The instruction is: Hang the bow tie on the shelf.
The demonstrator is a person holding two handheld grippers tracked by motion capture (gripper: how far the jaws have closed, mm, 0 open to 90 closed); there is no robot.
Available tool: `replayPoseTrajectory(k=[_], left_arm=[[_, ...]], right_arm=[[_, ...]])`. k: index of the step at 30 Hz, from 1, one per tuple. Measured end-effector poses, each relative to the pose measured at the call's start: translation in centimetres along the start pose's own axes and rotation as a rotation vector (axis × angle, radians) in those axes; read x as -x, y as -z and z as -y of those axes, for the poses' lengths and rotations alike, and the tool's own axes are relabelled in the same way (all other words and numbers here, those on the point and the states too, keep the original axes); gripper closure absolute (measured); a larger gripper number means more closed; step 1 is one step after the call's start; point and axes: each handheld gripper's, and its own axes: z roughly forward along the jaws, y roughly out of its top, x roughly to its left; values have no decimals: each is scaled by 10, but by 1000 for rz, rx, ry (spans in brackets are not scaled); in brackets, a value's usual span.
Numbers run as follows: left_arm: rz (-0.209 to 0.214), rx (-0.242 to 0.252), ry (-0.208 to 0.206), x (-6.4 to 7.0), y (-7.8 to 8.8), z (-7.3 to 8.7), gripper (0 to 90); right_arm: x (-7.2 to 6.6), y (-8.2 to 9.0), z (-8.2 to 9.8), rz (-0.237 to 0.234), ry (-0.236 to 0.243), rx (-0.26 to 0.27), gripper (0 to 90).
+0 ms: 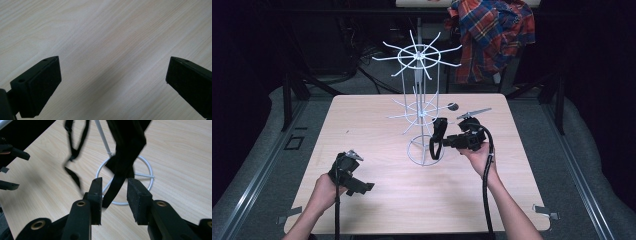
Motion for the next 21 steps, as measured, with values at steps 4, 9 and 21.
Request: replayPoseTrajectory(k=[4, 9, 21], left_arm=[[1, 0, 0, 0, 0, 0, 1], [2, -1, 0, 0, 0, 0, 1], [3, 5, 0, 0, 1, 0, 1]], right_arm=[[0, 1, 0, 4, 4, 5, 634], [0, 7, 0, -1, 7, 9, 596], [-2, 30, 2, -9, 8, 45, 428]])
